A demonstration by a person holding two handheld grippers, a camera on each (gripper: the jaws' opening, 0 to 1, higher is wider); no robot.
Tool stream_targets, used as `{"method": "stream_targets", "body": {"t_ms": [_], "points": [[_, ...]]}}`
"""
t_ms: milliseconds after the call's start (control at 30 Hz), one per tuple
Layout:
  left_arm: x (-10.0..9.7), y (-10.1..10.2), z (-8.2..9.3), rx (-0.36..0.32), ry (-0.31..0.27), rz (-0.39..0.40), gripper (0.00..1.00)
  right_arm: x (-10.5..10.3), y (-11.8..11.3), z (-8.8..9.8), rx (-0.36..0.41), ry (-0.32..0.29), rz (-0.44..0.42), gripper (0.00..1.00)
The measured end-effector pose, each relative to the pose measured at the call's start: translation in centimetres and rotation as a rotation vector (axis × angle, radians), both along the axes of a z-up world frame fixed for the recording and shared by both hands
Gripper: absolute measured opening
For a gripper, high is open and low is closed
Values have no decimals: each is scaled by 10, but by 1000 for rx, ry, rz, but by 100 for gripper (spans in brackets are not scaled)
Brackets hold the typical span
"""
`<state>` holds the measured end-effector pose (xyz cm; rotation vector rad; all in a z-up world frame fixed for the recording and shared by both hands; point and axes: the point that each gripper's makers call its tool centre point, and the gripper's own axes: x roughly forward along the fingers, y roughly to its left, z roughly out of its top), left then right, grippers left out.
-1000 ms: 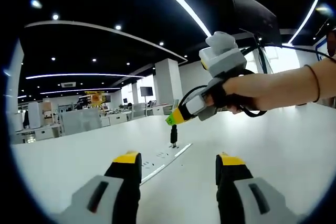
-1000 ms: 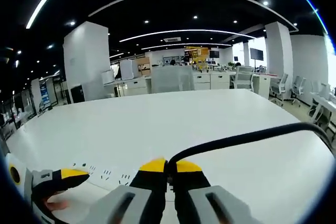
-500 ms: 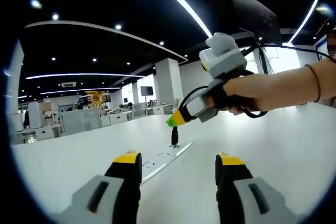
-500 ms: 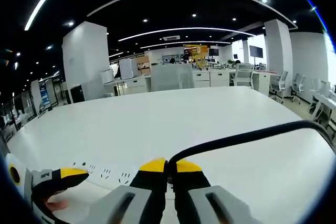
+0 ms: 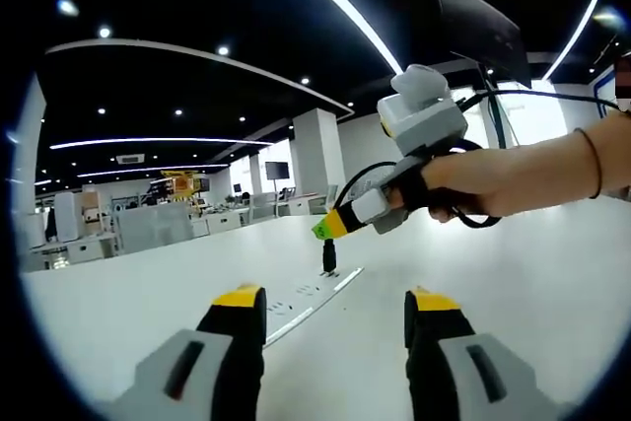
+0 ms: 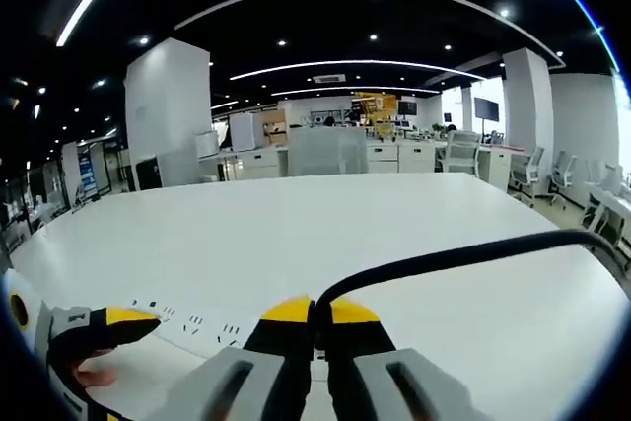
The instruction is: Find the data cable on the table. Grasp the USB connector end of the cable and insert it into the USB port on the table
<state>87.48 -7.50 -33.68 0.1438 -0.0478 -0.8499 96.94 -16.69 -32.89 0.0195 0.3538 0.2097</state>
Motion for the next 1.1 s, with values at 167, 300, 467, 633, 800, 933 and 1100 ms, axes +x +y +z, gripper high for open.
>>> {"method": "stream_targets", "body": {"t_ms": [167,300,467,633,800,933,1100], "points": [[0,0,-1,1,1,1,56,0,0,-1,5,-21,-2,5],[-1,0,-1,2,2,1,56,-2,-2,-1,36,-31,-9,5],[-1,1,-1,2,4,3,56,-2,-1,-1,28,-42,-4,5],[0,0,-2,5,5,3,56,-4,3,-1,-5,-64,7,5],[0,0,-2,8,7,4,56,-5,8,-1,-64,-80,24,5],[-1,0,-2,12,8,3,56,-4,5,0,-32,-88,26,5],[0,0,-2,14,8,3,56,0,-8,-2,162,-93,-28,5]]}}
